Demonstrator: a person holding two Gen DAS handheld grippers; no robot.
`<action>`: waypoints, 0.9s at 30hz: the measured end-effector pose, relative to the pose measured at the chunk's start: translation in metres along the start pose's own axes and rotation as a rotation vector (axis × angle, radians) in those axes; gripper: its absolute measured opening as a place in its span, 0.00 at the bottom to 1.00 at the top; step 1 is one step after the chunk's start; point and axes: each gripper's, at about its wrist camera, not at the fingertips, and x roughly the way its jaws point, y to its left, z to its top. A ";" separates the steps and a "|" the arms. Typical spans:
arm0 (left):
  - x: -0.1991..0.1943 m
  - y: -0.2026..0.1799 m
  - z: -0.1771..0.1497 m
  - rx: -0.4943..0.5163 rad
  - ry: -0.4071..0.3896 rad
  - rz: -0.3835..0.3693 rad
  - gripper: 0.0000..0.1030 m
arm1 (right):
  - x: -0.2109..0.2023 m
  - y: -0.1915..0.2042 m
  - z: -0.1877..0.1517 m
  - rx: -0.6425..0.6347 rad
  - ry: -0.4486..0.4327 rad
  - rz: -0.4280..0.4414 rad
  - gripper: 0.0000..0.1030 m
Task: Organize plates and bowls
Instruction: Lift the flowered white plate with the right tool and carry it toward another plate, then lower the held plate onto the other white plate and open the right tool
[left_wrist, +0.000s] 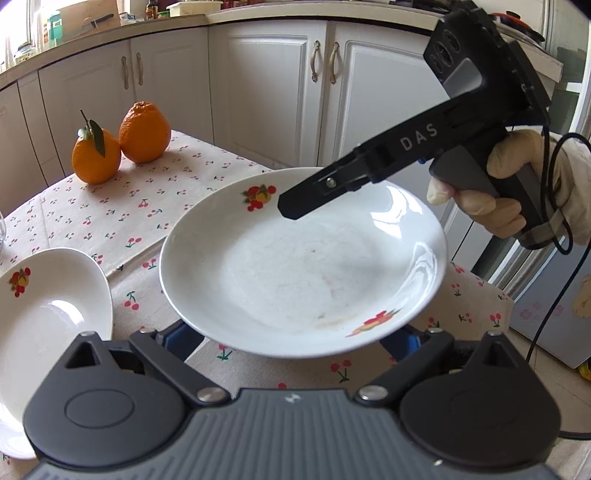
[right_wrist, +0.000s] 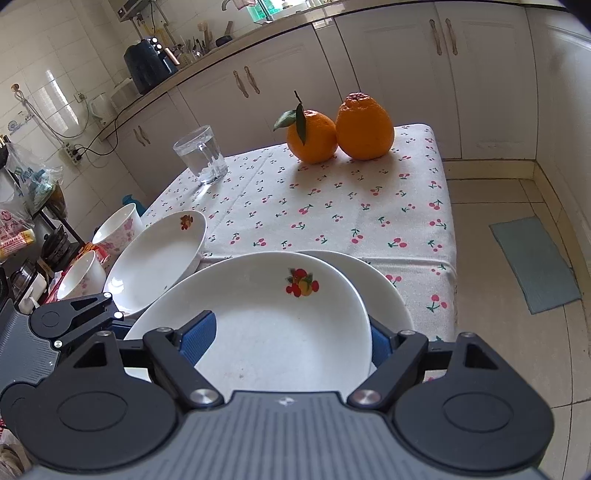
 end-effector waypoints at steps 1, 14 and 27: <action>0.001 0.000 0.000 -0.001 0.001 -0.005 0.96 | -0.001 0.000 -0.001 0.004 -0.002 -0.001 0.85; 0.002 0.002 -0.001 -0.028 -0.026 -0.012 0.98 | -0.021 0.000 -0.014 0.029 -0.014 -0.045 0.85; 0.002 -0.003 -0.006 -0.024 -0.045 0.007 0.98 | -0.037 0.012 -0.022 0.032 -0.012 -0.133 0.85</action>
